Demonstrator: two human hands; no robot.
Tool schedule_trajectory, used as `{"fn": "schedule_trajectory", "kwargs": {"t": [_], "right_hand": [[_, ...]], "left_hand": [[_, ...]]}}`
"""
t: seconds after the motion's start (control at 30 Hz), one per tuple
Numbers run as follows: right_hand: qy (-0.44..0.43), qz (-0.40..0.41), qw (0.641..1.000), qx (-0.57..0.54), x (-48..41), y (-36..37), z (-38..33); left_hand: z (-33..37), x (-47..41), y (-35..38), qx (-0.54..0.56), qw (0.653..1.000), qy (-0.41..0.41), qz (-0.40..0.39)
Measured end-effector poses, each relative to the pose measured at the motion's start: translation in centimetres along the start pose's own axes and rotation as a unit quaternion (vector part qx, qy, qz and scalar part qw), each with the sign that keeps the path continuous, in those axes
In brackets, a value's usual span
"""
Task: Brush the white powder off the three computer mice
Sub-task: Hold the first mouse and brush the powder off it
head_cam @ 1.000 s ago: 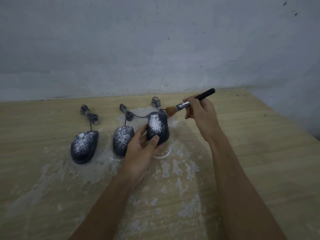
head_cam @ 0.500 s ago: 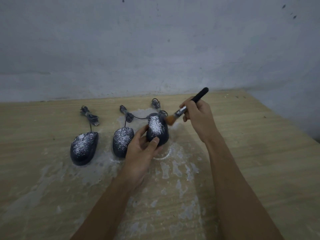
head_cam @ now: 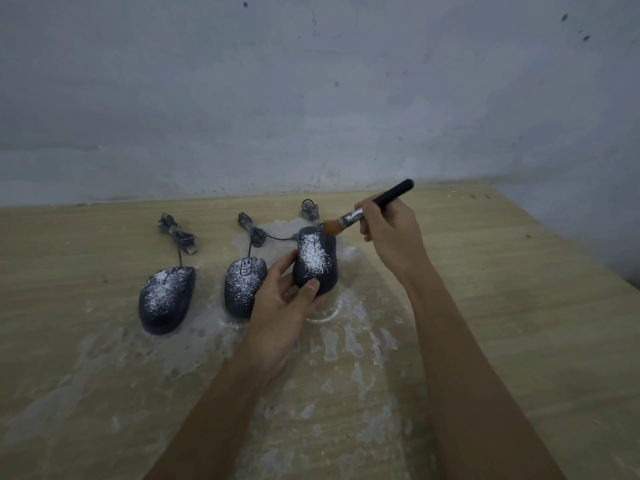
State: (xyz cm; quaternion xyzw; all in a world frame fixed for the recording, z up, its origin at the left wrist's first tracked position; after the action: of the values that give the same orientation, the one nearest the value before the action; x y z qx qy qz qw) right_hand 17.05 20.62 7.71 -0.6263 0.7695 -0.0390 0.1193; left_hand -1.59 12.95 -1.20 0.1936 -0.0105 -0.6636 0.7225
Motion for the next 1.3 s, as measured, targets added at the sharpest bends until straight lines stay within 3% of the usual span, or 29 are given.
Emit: {"fn": "schedule_trajectory", "kwargs": {"t": [0.1,0.17,0.27,0.33,0.4,0.53,0.7,0.83,0.97,1.07,1.13,1.2,1.3], "right_hand": [[0.000,0.037,0.999,-0.002,-0.1,-0.7,0.1],[0.006,0.000,0.998,-0.057,-0.2,-0.3,-0.2],[-0.027,0.022,0.999,0.019,0.1,0.0,-0.7],[-0.025,0.042,0.999,0.005,0.2,0.0,-0.8],[-0.014,0.010,0.999,-0.036,0.2,0.5,-1.0],[-0.030,-0.006,0.999,0.041,0.6,1.8,-1.0],[-0.005,-0.010,0.996,-0.089,0.5,1.5,-0.8],[-0.044,-0.005,0.999,0.028,0.7,2.2,-1.0],[-0.020,-0.046,0.993,-0.105,0.5,1.9,-0.9],[-0.040,-0.075,0.996,0.005,0.5,3.0,-1.1],[-0.058,-0.037,0.997,0.047,0.7,3.0,-1.1],[-0.049,-0.003,0.999,-0.019,0.7,2.2,-1.2],[-0.036,-0.051,0.996,-0.068,0.3,2.0,-1.2]], "left_hand": [[0.1,0.0,0.0,-0.010,1.000,0.003,-0.001],[0.2,0.1,0.0,-0.018,1.000,0.004,-0.002],[0.4,0.1,0.1,-0.035,0.999,0.005,-0.004],[0.4,0.2,0.0,-0.039,0.999,0.006,-0.006],[0.5,0.2,0.0,-0.039,0.999,0.008,-0.007],[0.6,0.2,0.1,-0.044,0.999,0.008,-0.010],[0.4,0.3,0.1,-0.046,0.999,0.003,-0.009],[0.4,0.3,0.2,-0.051,0.999,0.001,-0.010],[0.4,0.3,0.1,-0.054,0.998,0.001,-0.011],[0.3,0.3,0.1,-0.053,0.998,-0.001,-0.013],[0.3,0.3,0.1,-0.054,0.998,-0.001,-0.012],[0.4,0.4,0.1,-0.052,0.999,0.000,-0.012],[0.4,0.3,0.2,-0.052,0.999,0.000,-0.012]]}}
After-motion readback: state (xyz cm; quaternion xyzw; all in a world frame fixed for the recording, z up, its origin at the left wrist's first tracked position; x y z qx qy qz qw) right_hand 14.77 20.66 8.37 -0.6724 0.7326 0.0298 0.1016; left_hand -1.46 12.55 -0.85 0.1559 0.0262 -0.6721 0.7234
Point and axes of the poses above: each hand's wrist, its own x-axis away from the middle knuckle, its own y-axis out of the palm, z = x × y, the point moved 8 cm from there along -x, towards the middle knuckle, and after that the axes turned 13 degrees about y, right-handed, at the moved point
